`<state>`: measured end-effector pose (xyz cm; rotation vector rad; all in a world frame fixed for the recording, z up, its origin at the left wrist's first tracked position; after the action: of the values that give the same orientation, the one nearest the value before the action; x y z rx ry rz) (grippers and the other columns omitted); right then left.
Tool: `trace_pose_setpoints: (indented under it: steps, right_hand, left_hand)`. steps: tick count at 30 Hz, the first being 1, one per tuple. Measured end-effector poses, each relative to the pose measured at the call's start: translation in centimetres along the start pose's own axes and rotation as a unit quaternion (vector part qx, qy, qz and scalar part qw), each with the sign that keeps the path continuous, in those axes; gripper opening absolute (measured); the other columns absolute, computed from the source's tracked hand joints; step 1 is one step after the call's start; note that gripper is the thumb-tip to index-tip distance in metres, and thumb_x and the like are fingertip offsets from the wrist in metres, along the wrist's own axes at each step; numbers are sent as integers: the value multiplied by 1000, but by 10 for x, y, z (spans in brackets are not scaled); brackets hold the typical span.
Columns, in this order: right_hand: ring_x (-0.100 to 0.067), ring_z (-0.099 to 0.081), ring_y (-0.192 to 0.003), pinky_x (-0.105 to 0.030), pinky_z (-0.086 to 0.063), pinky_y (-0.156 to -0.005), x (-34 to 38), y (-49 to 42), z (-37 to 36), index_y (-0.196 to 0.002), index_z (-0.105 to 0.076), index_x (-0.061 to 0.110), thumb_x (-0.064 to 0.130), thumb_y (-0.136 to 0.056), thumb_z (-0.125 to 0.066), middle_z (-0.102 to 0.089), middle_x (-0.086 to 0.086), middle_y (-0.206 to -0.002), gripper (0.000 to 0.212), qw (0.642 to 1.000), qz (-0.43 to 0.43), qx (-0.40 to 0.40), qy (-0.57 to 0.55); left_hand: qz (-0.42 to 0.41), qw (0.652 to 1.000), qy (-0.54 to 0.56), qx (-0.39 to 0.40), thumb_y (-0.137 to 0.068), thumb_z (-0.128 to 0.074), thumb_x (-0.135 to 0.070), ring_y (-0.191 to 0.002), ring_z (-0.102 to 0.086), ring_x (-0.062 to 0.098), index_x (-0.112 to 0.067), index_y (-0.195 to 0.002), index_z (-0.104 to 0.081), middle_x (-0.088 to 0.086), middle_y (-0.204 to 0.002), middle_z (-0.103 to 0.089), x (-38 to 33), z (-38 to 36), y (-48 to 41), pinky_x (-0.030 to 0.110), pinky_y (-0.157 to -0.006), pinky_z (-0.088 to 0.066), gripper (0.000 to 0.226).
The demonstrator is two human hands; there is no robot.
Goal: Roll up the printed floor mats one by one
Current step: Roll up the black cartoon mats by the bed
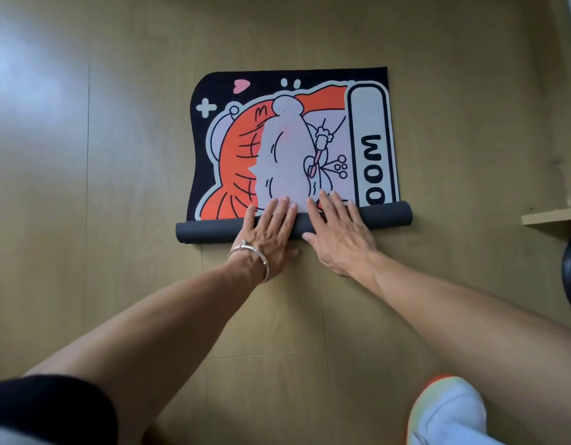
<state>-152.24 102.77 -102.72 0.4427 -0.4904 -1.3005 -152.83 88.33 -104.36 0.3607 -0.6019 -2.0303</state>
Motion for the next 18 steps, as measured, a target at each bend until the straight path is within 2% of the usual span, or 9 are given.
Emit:
trace_pose_setpoints:
  steps: [6, 8, 10, 11, 13, 15, 18]
  right_hand:
    - [-31, 17, -145, -47, 8, -115, 3, 9, -12, -150, 16, 16, 16, -94, -45, 18, -12, -158, 83, 998, 9, -9, 67]
    - [-31, 15, -145, -48, 6, -116, 3, 3, -5, -151, 15, 16, 7, -89, -48, 17, -11, -158, 89, 998, 8, 3, 70]
    - [-30, 13, -146, -48, 4, -116, 1, -4, 6, -151, 14, 16, 2, -87, -49, 15, -11, -159, 91, 998, 7, 13, 69]
    - [-30, 12, -146, -48, 3, -117, 0, -8, 11, -151, 12, 16, 1, -87, -49, 14, -11, -159, 90, 997, 3, 16, 69]
    - [-31, 9, -146, -49, -1, -117, -1, -15, 19, -152, 9, 18, 1, -89, -51, 11, -11, -159, 89, 997, -7, 24, 75]
    - [-34, 2, -146, -51, -6, -117, 0, -20, 24, -152, 6, 20, 1, -87, -55, 5, -12, -160, 91, 996, -17, 29, 78]
    - [-35, -23, -137, -53, -17, -113, 1, -22, 27, -153, -3, 20, 2, -87, -55, -20, -16, -153, 86, 996, -18, 27, 77]
  left_hand:
    - [-26, 999, -4, 34, -95, -28, -59, -145, 14, 21, -10, -148, 19, 6, -157, 19, 13, 16, -20, 49, -115, 0, 86]
    - [-9, 999, -16, 26, -95, -30, -59, -145, 13, 23, -11, -148, 19, 8, -157, 18, 14, 18, -21, 50, -116, -2, 87]
    - [7, 1000, -20, 0, -94, -37, -57, -146, 2, 26, -12, -149, 13, 12, -158, 7, 15, 22, -22, 50, -115, -12, 87]
    - [5, 1000, -25, -15, -93, -43, -55, -143, -9, 28, -12, -150, 6, 13, -156, -5, 16, 25, -22, 48, -112, -22, 87]
    - [-10, 998, -44, -46, -90, -54, -46, -127, -33, 27, -14, -146, -13, 10, -140, -30, 22, 31, -20, 41, -97, -39, 76]
    - [-13, 996, -62, -66, -89, -59, -32, -113, -43, 24, -15, -135, -26, 7, -125, -39, 27, 34, -17, 36, -81, -42, 59]
    - [-2, 998, -48, -48, -86, -61, -19, -104, -49, 24, -15, -126, -35, 7, -115, -45, 30, 43, -18, 33, -67, -39, 47]
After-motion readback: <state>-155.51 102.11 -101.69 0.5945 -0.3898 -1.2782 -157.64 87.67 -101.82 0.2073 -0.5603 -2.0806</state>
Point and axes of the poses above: each hand's wrist, its own y-axis away from the middle knuckle, its own z-axis out of the back of the hand, x = y × z, the point moved 2 cm from there along -y, towards the middle knuckle
